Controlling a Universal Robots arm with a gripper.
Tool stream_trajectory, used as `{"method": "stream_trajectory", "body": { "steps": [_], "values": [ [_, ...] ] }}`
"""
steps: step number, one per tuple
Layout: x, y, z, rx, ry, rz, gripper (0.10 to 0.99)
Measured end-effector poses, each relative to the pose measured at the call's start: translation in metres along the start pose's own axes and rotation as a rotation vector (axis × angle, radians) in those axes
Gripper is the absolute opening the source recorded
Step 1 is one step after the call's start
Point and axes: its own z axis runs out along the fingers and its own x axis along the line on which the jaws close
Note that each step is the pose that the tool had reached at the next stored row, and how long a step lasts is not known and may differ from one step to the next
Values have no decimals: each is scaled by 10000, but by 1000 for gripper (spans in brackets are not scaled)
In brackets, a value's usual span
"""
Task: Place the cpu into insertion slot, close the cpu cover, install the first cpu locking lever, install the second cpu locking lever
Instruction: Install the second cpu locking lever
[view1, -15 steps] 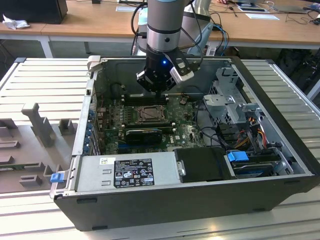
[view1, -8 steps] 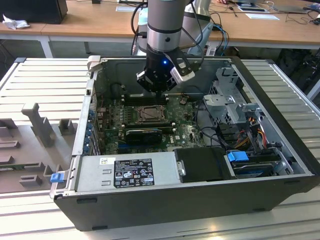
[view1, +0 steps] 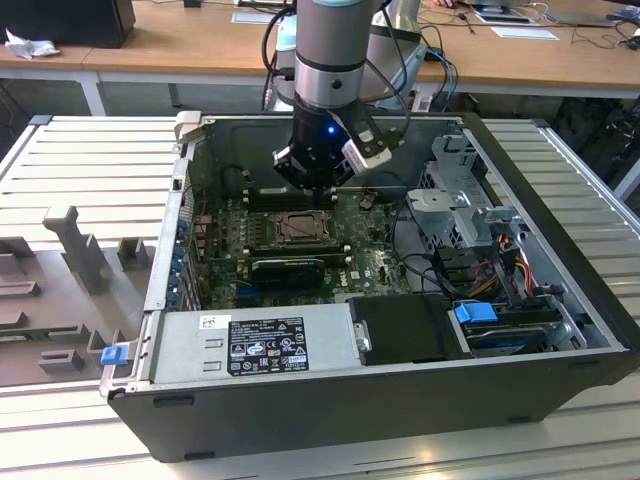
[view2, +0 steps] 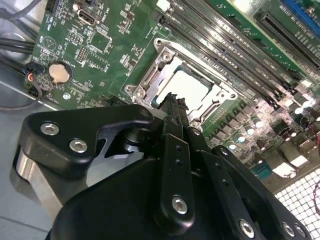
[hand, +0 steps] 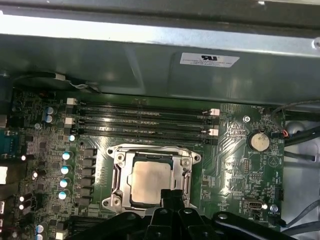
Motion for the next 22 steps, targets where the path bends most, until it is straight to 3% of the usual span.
{"method": "stream_trajectory", "body": {
  "steps": [9, 11, 13, 15, 16, 18, 22],
  "values": [
    [2, -37, -48, 2, 1, -1, 106],
    [8, -115, -42, 1, 0, -1, 106],
    [9, -130, -24, -1, 4, -1, 106],
    [13, -183, 29, -5, 101, 5, 106],
    [19, -265, 51, -9, 113, 4, 106],
    [25, -324, 58, -9, 113, 3, 106],
    [32, -348, 57, -27, 113, -4, 106]
  ]
}}
